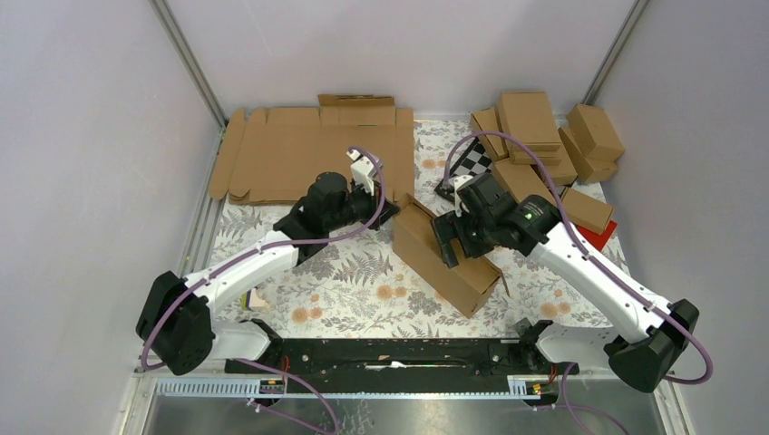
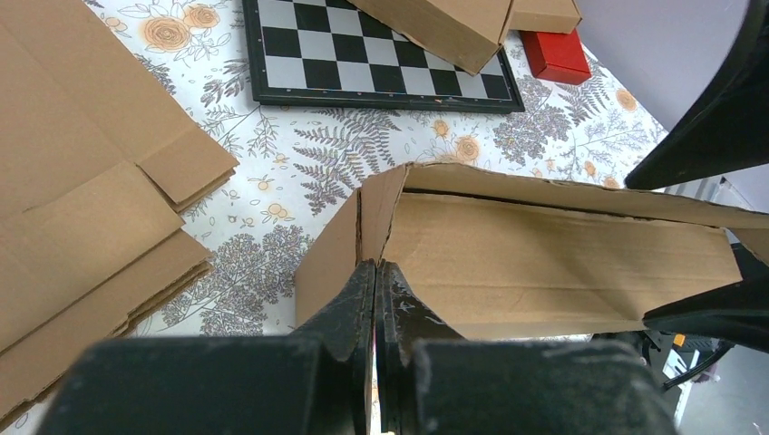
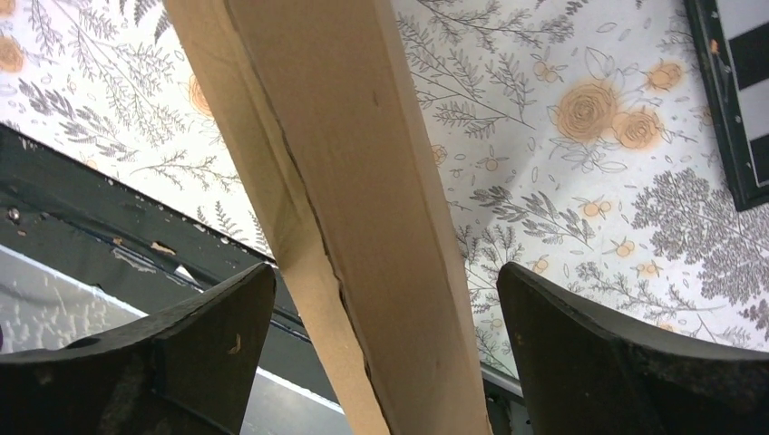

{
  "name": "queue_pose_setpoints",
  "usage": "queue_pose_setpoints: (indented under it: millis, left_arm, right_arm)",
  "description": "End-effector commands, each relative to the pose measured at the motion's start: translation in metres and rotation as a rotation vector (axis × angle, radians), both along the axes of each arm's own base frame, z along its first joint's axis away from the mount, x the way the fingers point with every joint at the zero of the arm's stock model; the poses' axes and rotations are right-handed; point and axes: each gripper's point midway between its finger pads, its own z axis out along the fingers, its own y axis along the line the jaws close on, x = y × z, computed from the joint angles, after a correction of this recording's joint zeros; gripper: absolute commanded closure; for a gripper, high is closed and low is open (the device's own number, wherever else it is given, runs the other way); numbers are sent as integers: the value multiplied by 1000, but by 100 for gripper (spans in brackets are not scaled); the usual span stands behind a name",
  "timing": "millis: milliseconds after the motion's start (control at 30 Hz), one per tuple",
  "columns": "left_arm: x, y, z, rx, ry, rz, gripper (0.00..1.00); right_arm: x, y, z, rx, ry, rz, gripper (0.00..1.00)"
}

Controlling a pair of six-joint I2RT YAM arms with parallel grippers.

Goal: Fold the paper box

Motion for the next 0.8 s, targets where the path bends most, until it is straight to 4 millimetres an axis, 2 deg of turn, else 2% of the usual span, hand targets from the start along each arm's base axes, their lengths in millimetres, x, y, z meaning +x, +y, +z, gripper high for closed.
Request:
queue_pose_setpoints:
  millis: [0,167,267,367,533,567,633,700,767]
  left_arm:
    - [-7,2,2,36,2,52,100]
    - [-7,3,6,72,-21,109,100]
    - [-11,-1,5,92,-22,109,100]
    - [-11,-2,6,95,-27,113,100]
    - [-10,-1,7,105,-32,125,100]
    - [-10,-1,7,105,-32,125,100]
    - [-10,-1,7,105,-32,126,100]
    - [-11,-1,8,103,-33,127,100]
    - [-11,-1,8,102,-34,128,100]
  right_arm:
    - [-4,-19,21,0,-41,-139,0]
    - [-12,-40,27,29,-63,-347,0]
    - [-21,-62,36,40,-106,-453,0]
    - [-34,-74,41,47,-103,-472,1]
    - [-57,-90,35,-17,-25,-504,4]
    - [-61,-91,33,-20,-8,-504,6]
    - [-69,-90,28,-12,24,-496,23]
    - [-74,-89,23,-7,50,-490,37]
    - [-76,-89,19,-7,63,-489,43]
